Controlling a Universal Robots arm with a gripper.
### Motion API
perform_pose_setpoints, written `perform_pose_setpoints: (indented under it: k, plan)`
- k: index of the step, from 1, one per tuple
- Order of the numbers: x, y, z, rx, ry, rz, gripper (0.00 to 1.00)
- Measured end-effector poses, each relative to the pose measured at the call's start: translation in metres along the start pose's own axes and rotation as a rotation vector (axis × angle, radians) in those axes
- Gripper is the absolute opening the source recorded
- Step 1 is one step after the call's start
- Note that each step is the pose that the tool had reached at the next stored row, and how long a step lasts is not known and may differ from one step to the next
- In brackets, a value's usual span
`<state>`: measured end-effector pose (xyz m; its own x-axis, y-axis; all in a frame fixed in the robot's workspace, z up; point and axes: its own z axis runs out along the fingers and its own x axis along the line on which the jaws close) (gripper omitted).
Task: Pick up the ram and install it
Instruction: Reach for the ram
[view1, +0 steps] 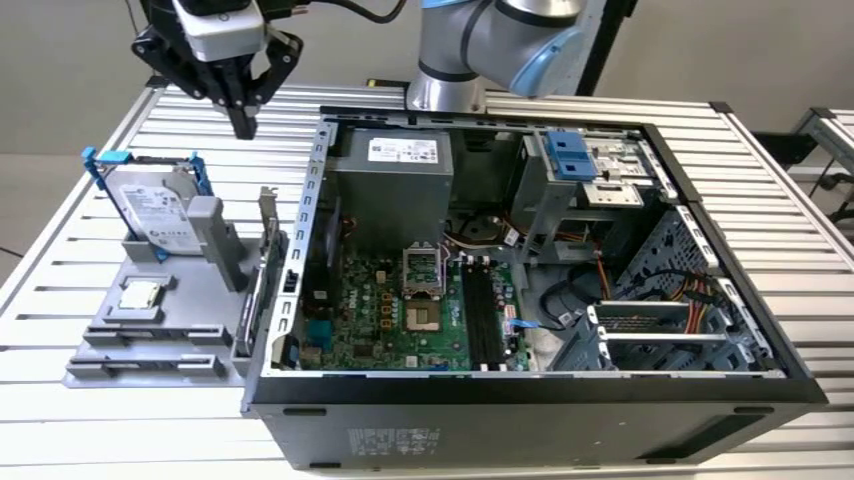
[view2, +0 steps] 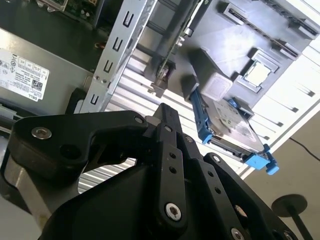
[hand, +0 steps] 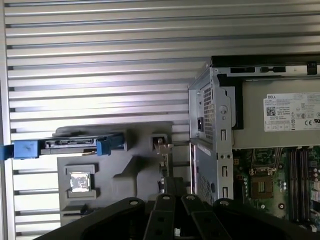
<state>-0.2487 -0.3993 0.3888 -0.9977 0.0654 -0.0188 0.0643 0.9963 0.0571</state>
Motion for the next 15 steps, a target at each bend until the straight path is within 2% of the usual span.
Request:
perform_pose_setpoints:
  k: [15]
  plan:
    - [0.0190,-0.0012,-0.0005,0.0001,0.0000,0.000,0.00]
